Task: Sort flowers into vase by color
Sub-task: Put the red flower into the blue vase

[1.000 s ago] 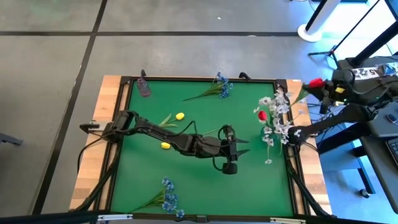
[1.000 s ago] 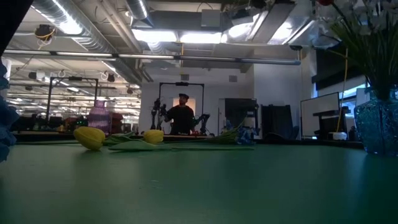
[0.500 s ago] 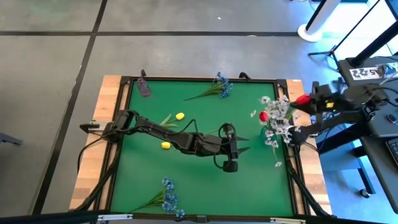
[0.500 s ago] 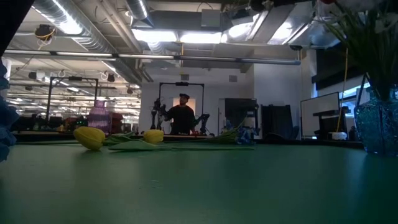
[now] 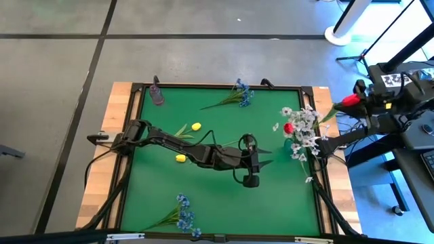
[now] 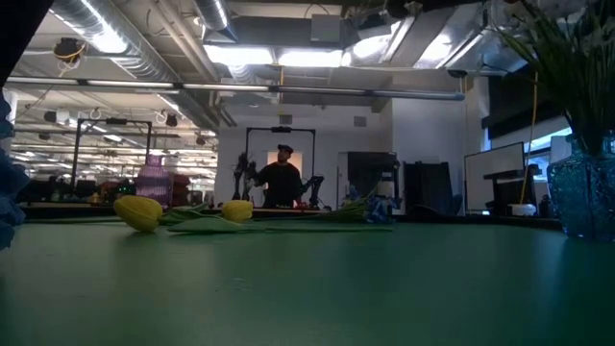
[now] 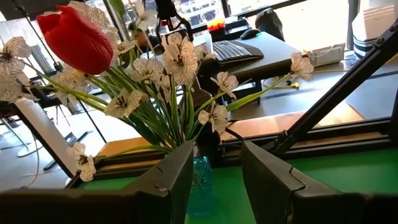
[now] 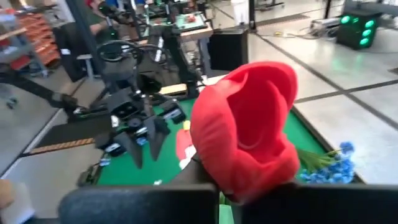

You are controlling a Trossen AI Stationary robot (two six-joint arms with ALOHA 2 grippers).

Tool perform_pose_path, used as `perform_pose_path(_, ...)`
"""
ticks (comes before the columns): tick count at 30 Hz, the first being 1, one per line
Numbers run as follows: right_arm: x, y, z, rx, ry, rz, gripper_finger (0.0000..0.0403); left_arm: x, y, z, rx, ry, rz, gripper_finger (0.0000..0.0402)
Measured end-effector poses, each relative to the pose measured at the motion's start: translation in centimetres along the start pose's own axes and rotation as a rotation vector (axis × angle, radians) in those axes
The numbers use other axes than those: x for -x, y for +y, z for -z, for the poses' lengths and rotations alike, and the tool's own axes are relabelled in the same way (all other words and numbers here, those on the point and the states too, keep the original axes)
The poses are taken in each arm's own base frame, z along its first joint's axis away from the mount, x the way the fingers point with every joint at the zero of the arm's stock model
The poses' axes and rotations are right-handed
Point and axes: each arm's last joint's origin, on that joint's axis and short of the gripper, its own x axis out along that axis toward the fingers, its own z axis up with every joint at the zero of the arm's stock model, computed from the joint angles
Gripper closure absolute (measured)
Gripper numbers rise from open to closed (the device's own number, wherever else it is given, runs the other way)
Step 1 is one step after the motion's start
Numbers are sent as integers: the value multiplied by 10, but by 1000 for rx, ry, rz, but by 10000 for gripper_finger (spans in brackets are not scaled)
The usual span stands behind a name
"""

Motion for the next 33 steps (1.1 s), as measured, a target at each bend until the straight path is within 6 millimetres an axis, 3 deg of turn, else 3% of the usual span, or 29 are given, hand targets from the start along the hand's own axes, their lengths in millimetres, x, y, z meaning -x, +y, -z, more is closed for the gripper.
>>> perform_pose_path(3,-4,1,4,5,40,-15,393,0,0,1,-5,9,2,270)
perform_pose_path(8,-30,6,20,32,141,-13,397,3,1,5,-38,95,21,270)
perform_pose_path(14,-58,12,37,58,219,-32,387,25,23,-9,4,264,51,270)
perform_pose_path(20,-82,14,58,82,302,-19,378,38,35,16,170,583,104,270)
perform_pose_path(25,-88,14,66,94,357,-16,326,47,34,51,267,875,1,270)
perform_pose_path(33,-69,15,45,68,294,-60,197,72,41,86,289,1226,-127,270)
